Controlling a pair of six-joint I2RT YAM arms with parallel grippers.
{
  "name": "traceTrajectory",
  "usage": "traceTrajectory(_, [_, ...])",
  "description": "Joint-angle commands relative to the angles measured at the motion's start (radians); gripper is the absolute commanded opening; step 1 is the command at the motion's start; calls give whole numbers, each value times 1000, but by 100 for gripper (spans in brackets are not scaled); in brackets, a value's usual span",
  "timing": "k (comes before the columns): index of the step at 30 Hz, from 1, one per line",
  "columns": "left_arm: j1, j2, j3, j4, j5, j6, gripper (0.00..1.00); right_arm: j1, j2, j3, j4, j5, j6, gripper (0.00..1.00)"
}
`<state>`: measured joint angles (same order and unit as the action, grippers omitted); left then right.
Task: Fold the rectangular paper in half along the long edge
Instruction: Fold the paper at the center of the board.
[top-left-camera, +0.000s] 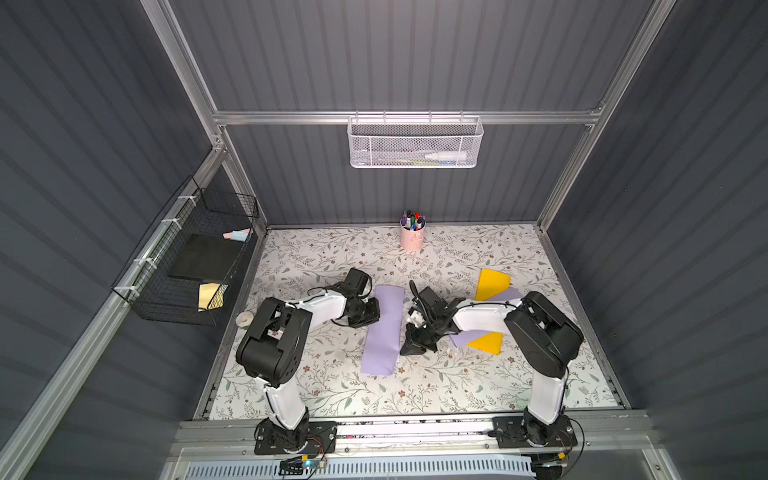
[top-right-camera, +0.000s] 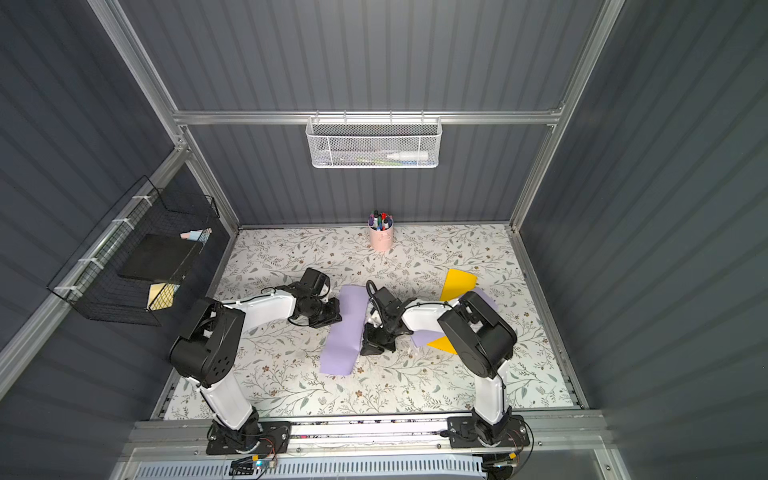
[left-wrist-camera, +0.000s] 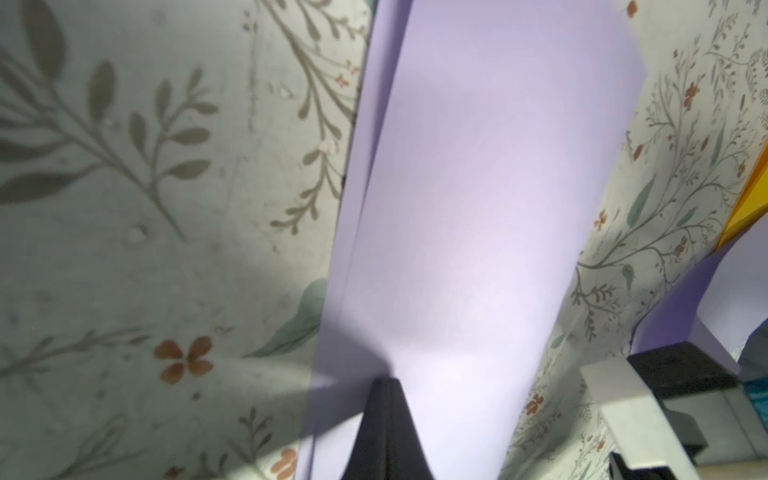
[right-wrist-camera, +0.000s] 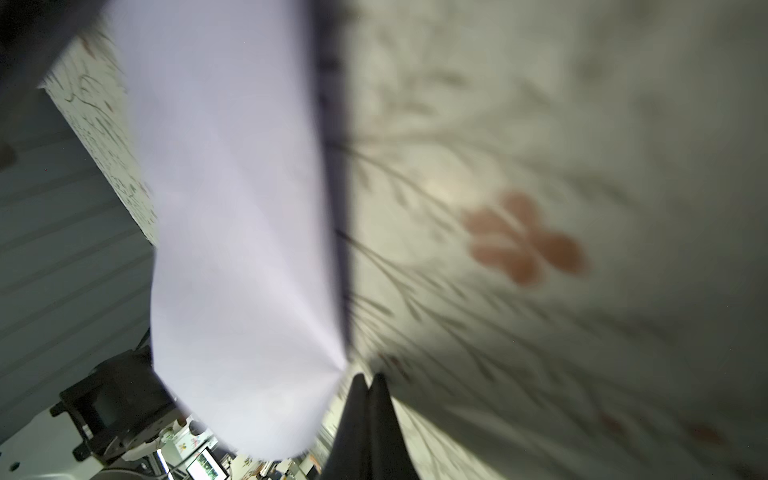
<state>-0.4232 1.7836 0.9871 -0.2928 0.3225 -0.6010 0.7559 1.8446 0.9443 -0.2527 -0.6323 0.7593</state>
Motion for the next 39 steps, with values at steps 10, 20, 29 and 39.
traceTrajectory(10, [6,57,-42,-149,-79,23,0,-29,-68,89,-171,62,-52,0])
traceTrajectory(20, [6,54,-38,-157,-80,24,0,4,247,419,-266,52,-105,0])
traceTrajectory(29, [6,70,-36,-154,-81,27,0,-80,101,121,-283,130,-131,0])
traceTrajectory(39, [6,78,-36,-152,-84,26,0,-27,24,212,-294,96,-121,0])
